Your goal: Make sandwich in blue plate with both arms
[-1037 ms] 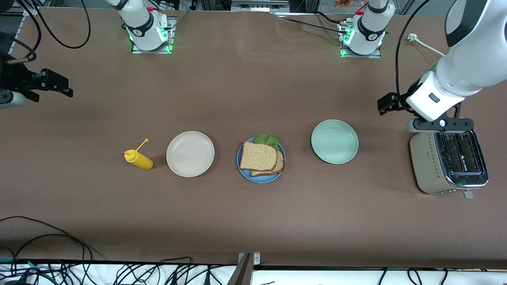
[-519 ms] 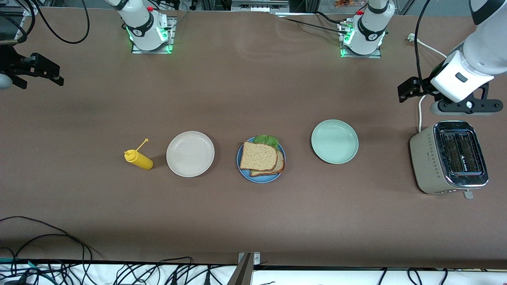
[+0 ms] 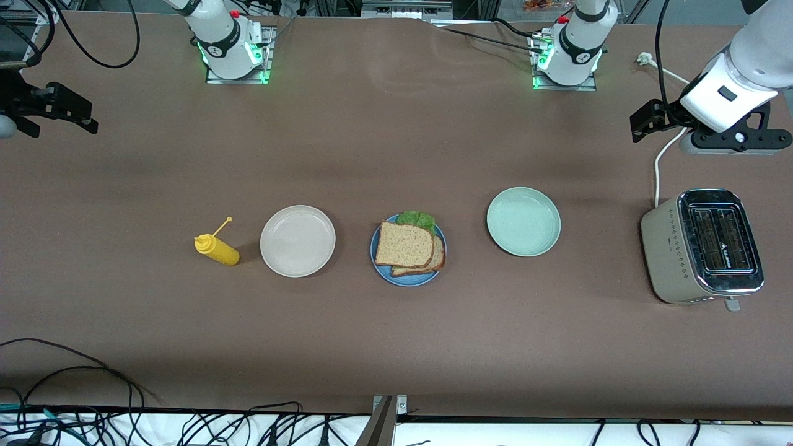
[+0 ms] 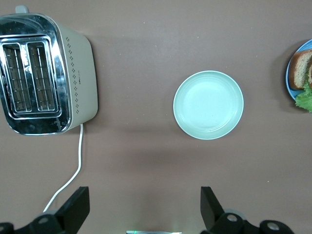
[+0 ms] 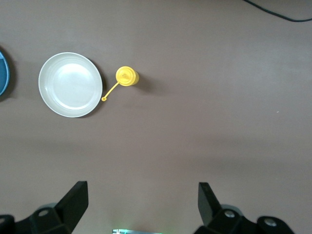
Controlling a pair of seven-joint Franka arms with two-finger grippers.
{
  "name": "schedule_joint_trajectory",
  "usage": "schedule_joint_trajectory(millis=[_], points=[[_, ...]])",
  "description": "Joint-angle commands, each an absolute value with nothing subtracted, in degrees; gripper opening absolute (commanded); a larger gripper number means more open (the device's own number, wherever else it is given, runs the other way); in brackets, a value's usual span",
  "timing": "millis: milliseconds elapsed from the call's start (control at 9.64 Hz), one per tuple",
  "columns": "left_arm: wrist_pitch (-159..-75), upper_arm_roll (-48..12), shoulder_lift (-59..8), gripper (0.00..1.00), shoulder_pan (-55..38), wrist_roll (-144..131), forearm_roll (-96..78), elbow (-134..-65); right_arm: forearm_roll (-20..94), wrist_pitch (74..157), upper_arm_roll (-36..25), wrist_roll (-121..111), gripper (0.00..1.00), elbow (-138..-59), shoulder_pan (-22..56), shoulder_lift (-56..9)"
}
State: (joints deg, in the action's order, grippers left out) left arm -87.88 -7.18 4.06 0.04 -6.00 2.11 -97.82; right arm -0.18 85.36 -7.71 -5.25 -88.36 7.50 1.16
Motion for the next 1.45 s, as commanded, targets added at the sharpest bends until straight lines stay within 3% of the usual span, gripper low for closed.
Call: schedule_joint_trajectory(millis=[0, 415, 934, 1349], points=[[-90.0, -6.1, 6.2, 1.0, 0.1, -3.3, 1.8, -101.0, -5.3, 85.0, -5.8, -2.8, 1.0, -87.8, 8.2, 2.0], [-90.1, -5.1, 6.2, 1.0, 0.2, -3.2, 1.8, -100.8, -5.9, 83.8, -1.3, 7.3, 1.0, -87.8, 8.3, 2.5], [-91.1, -5.0, 5.4, 1.0, -0.1, -3.2, 1.8, -99.8, -5.5, 83.8, -2.0, 8.3, 1.0, -87.8, 8.2, 2.6], [-90.7, -4.6, 0.7, 1.0, -0.1, -2.9, 1.6, -92.9, -5.2, 83.8, -3.6, 6.9, 1.0, -87.8, 8.1, 2.5]])
